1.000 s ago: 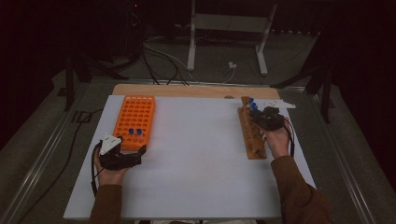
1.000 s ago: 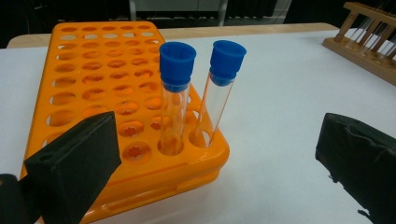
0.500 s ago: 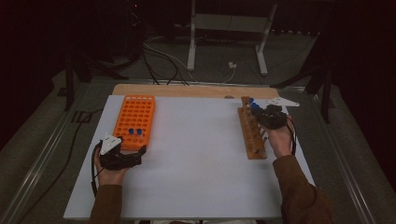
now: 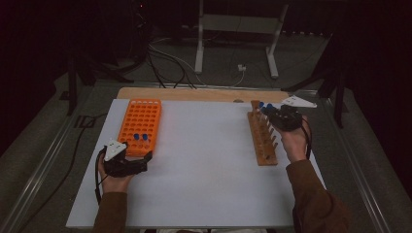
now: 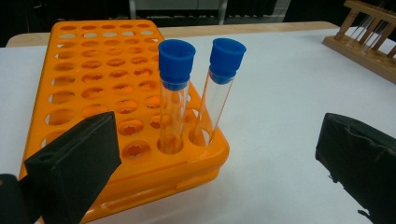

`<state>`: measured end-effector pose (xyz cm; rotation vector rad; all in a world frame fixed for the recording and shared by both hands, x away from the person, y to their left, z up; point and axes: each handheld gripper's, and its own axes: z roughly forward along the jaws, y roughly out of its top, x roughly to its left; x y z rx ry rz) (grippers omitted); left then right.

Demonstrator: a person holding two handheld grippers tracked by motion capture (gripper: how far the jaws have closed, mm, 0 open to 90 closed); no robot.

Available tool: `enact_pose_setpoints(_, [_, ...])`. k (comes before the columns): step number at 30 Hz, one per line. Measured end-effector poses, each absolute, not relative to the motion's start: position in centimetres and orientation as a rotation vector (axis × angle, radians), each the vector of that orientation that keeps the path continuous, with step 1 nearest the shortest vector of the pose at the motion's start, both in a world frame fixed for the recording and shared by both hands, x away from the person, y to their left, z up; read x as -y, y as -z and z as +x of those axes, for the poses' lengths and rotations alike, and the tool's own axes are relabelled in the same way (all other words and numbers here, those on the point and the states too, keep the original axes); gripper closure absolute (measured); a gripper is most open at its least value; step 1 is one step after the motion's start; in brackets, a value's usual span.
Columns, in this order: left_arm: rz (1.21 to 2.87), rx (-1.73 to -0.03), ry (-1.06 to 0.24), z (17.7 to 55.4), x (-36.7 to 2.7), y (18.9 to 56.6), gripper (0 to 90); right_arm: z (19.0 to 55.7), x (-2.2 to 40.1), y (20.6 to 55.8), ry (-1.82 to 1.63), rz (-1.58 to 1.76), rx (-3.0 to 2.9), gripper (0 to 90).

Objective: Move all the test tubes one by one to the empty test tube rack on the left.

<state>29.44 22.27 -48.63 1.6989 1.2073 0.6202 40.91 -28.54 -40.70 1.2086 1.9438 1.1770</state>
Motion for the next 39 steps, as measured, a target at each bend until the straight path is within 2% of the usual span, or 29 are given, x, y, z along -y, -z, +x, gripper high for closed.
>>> enact_pose_setpoints(22, [1.689,-1.207,-0.622,29.4,-22.3,48.6,0.7,39.9,26.2,39.0,-1.236,1.105,-1.966,76.6])
enact_pose_setpoints(39, [1.636,-1.192,-0.675,28.8,-22.2,47.4,0.7,39.5,23.2,39.6,-1.299,1.067,-2.047,76.6])
